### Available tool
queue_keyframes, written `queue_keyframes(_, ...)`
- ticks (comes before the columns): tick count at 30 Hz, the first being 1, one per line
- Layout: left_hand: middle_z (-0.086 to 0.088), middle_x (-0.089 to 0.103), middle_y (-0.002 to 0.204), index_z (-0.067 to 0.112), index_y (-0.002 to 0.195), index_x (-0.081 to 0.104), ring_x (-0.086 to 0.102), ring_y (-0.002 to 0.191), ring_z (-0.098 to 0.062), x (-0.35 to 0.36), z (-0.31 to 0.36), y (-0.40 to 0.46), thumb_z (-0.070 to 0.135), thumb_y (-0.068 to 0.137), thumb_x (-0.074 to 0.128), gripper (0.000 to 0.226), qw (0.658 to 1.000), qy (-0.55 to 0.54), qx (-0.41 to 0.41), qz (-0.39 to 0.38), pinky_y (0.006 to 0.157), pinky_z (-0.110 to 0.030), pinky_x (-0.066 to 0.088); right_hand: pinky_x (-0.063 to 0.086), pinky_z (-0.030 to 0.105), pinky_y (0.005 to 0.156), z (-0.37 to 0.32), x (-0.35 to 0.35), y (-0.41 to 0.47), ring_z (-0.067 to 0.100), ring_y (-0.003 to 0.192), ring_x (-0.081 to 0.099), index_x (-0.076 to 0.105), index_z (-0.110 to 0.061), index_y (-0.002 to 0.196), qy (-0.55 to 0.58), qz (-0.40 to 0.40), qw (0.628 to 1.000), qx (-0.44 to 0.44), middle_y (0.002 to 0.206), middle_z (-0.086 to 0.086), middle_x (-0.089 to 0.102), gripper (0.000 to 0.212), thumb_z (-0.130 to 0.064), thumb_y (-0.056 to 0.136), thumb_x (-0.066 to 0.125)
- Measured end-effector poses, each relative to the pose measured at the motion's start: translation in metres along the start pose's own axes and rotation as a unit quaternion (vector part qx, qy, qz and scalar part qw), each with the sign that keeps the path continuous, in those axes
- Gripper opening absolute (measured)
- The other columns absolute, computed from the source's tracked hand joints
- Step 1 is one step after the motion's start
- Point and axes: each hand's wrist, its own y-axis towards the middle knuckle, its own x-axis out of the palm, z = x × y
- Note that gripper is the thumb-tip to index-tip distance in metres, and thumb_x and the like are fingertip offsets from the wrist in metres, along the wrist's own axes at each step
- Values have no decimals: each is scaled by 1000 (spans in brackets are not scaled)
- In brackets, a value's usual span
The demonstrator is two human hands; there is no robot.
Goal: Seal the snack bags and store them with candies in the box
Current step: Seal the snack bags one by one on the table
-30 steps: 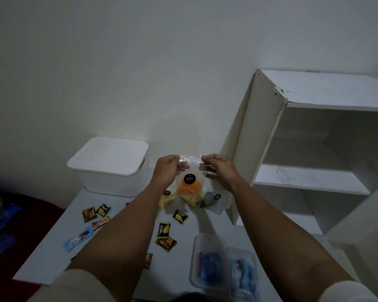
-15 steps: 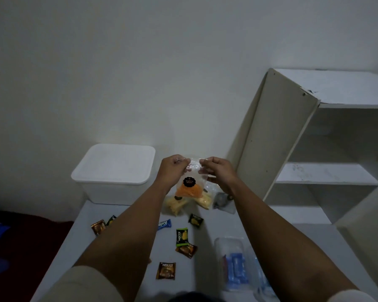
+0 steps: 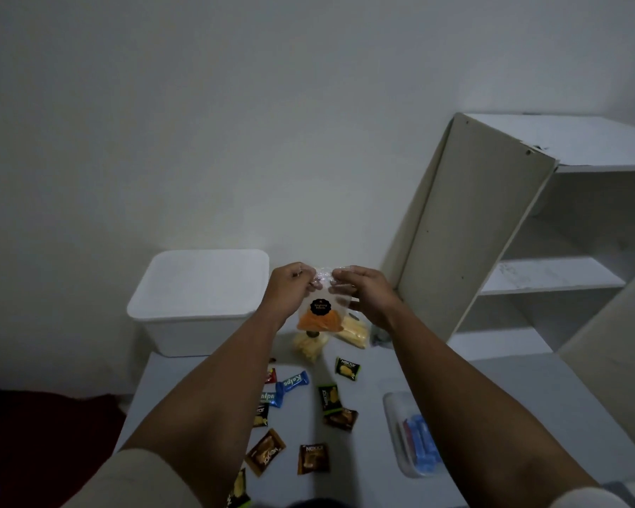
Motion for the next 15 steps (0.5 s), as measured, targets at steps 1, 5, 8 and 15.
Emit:
queue_keyframes(1, -9, 77, 84, 10, 90, 73, 71, 83, -20, -4, -1, 1, 15, 99, 56, 20, 1000, 2, 0, 0, 91, -41, 57, 56, 41, 91, 2, 1, -1, 24, 96, 75, 71, -2, 110, 6, 2, 1000, 2, 100, 12, 75, 24, -19, 94, 70)
queue_keyframes(5, -12, 78, 84, 1, 92, 74, 74, 83, -22, -9, -5, -1, 17, 95, 63, 19, 1000, -21, -5, -16, 89, -41, 58, 55, 40, 89, 5, 9, -6, 23, 94, 73, 69, -8, 102, 5, 14, 1000, -2, 95, 12, 72, 11, -17, 96, 67)
queue_keyframes(8, -6, 79, 82, 5, 92, 76, 71, 77, -15, -8, -7, -2, 19, 93, 67, 17, 999, -22, -6, -38, 87, -35, 58, 55, 38, 86, 5, 17, -9, 23, 91, 72, 69, -11, 95, -13, 15, 1000, 2, 92, 13, 72, 6, -16, 96, 66)
queue_keyframes(15, -15, 76, 89, 1, 93, 74, 67, 77, -16, -4, -8, 7, 19, 95, 67, 18, 998, -4, 0, -70, 81, -31, 56, 57, 34, 78, 6, 17, -13, 23, 90, 74, 75, -9, 96, -29, 26, 999, -2, 97, 16, 76, 10, -18, 92, 72)
